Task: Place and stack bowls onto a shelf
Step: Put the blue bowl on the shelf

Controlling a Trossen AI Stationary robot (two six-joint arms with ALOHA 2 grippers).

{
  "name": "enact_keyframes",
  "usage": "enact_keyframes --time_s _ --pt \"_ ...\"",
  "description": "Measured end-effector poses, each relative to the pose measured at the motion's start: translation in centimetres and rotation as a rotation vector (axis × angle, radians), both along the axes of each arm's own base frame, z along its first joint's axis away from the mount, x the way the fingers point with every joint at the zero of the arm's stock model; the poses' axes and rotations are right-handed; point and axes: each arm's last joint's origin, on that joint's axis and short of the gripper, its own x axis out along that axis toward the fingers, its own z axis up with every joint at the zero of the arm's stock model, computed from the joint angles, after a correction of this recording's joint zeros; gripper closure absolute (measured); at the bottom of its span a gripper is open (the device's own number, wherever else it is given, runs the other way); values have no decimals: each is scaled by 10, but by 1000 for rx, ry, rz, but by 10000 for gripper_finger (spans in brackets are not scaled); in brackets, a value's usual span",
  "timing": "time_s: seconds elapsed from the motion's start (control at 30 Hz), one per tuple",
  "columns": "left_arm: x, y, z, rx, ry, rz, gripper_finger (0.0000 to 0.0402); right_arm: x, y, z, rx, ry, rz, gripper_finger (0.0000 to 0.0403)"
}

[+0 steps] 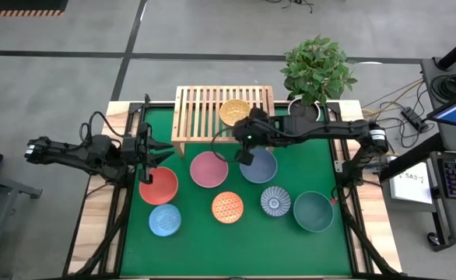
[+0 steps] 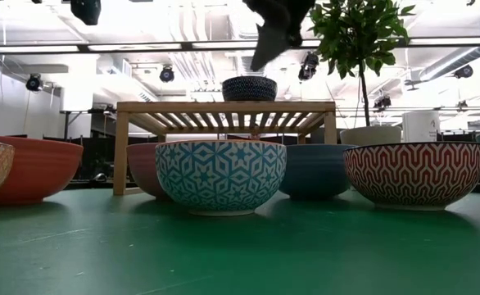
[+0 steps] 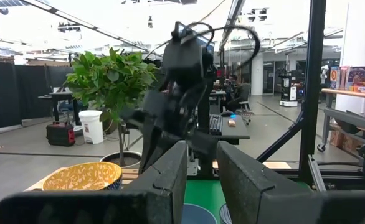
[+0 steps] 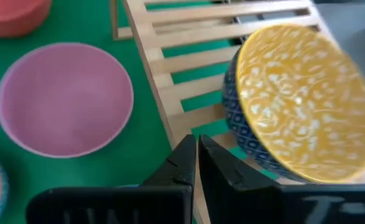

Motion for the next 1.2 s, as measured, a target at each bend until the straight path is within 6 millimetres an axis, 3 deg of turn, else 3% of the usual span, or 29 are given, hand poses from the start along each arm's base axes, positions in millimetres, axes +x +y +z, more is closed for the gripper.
enact_keyframes --time_s 0.17,0.5,0.7,0.93,1.07,1.2 --pt "0 0 0 0 0 0 329 0 7 -16 10 28 35 394" --pt "3 -1 -2 3 16 0 329 -3 57 -33 197 74 196 394" --pt "5 -1 -2 2 13 0 329 -9 68 -37 277 117 131 389" --pt "5 -1 -2 2 13 0 329 -14 73 -50 331 180 114 309" --pt "5 -1 -2 2 15 0 329 -17 79 -74 313 232 140 251" --pt "5 -1 -2 2 14 0 329 -20 80 -101 322 222 117 219"
